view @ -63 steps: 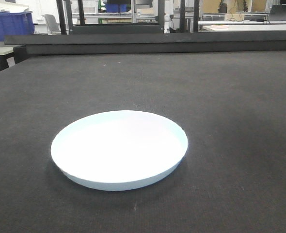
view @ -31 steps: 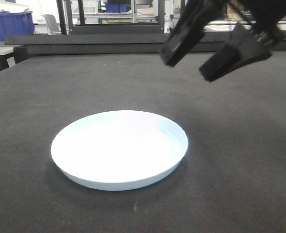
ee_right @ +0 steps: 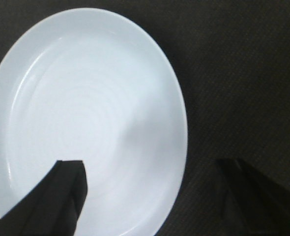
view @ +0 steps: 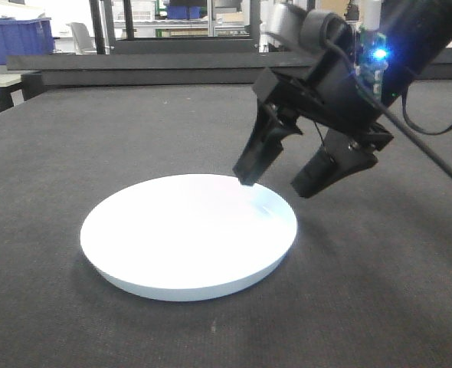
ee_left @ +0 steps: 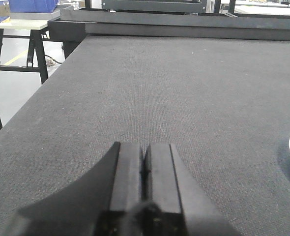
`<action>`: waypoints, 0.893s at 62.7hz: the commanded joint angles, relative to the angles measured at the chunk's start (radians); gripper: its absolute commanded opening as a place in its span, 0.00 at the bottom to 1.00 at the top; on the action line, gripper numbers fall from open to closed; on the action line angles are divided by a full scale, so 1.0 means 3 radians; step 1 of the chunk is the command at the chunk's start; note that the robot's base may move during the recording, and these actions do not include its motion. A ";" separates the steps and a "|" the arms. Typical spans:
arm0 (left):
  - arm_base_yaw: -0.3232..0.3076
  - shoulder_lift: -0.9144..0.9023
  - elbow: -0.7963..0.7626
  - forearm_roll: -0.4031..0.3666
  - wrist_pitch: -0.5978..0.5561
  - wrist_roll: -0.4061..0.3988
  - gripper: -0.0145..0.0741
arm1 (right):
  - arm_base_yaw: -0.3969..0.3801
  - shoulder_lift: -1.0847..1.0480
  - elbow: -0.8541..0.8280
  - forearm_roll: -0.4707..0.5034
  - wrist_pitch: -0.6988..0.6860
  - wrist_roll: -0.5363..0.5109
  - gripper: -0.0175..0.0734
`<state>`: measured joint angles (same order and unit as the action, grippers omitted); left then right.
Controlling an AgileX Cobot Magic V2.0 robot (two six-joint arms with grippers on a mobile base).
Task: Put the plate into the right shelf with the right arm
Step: 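Lower the right gripper onto the rim of the white plate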
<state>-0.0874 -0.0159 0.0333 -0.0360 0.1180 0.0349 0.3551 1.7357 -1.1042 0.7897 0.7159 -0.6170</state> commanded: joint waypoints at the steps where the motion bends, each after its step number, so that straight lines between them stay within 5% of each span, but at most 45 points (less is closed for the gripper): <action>1: -0.0022 -0.0022 0.0027 -0.0019 -0.0290 -0.0011 0.11 | 0.0008 -0.0083 -0.0113 0.0033 -0.0014 -0.0044 0.88; 15: -0.0022 -0.0022 0.0027 -0.0019 -0.0290 -0.0011 0.11 | 0.0008 -0.0016 -0.0113 0.0012 0.0003 -0.0044 0.87; 35: -0.0022 -0.0022 0.0027 -0.0019 -0.0290 -0.0011 0.11 | 0.0008 -0.0016 -0.0113 -0.0016 0.0023 -0.0044 0.60; 56: -0.0022 -0.0022 0.0027 -0.0019 -0.0290 -0.0011 0.11 | 0.0013 -0.0016 -0.0113 -0.0203 0.0028 -0.0044 0.60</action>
<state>-0.0874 -0.0159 0.0333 -0.0360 0.1180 0.0349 0.3573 1.7740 -1.1059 0.7147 0.7218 -0.6188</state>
